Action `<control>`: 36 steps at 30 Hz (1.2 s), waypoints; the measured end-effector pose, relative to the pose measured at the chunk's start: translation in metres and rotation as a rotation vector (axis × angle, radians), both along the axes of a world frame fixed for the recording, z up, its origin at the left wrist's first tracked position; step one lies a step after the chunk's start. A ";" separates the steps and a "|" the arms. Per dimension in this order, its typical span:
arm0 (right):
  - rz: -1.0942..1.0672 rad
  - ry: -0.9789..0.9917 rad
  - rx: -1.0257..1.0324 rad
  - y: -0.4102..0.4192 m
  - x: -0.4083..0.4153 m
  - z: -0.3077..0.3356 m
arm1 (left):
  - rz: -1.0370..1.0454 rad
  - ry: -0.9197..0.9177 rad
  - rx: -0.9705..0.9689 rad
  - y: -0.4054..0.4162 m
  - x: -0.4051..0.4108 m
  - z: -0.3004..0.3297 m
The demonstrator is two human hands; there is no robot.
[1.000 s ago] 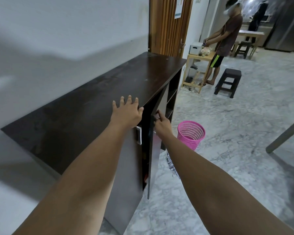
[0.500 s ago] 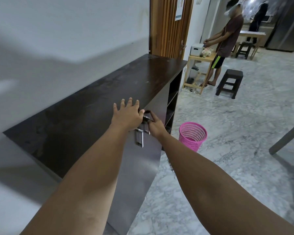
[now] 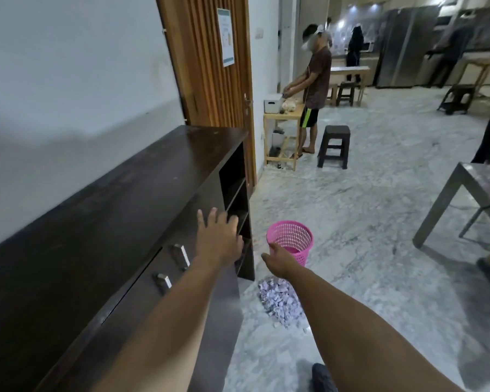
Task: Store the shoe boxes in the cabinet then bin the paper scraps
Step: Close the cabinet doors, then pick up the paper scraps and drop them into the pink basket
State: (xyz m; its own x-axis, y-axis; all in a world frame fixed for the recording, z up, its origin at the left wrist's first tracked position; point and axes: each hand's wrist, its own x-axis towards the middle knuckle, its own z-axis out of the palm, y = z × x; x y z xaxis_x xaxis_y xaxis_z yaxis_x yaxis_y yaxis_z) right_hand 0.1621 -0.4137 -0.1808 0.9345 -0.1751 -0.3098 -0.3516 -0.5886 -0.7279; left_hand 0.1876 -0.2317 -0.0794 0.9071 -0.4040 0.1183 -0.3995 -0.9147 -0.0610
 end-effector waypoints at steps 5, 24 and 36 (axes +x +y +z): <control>0.052 0.101 -0.130 -0.104 0.031 -0.066 | -0.021 0.324 0.008 -0.089 0.038 -0.096; 0.021 0.525 -0.113 -0.328 0.204 -0.545 | 0.274 1.020 -0.028 -0.302 0.239 -0.625; 0.251 0.178 -0.421 -0.299 0.289 -0.836 | -0.122 0.711 0.201 -0.280 0.369 -0.934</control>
State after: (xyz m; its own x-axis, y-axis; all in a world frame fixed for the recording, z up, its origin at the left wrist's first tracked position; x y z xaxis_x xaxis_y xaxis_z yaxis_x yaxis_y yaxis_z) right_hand 0.4507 -0.7125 -1.0171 0.9028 -0.0959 -0.4192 -0.2587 -0.8997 -0.3515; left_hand 0.5562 -0.5118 -1.0131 0.6848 -0.4583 -0.5666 -0.5023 -0.8601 0.0887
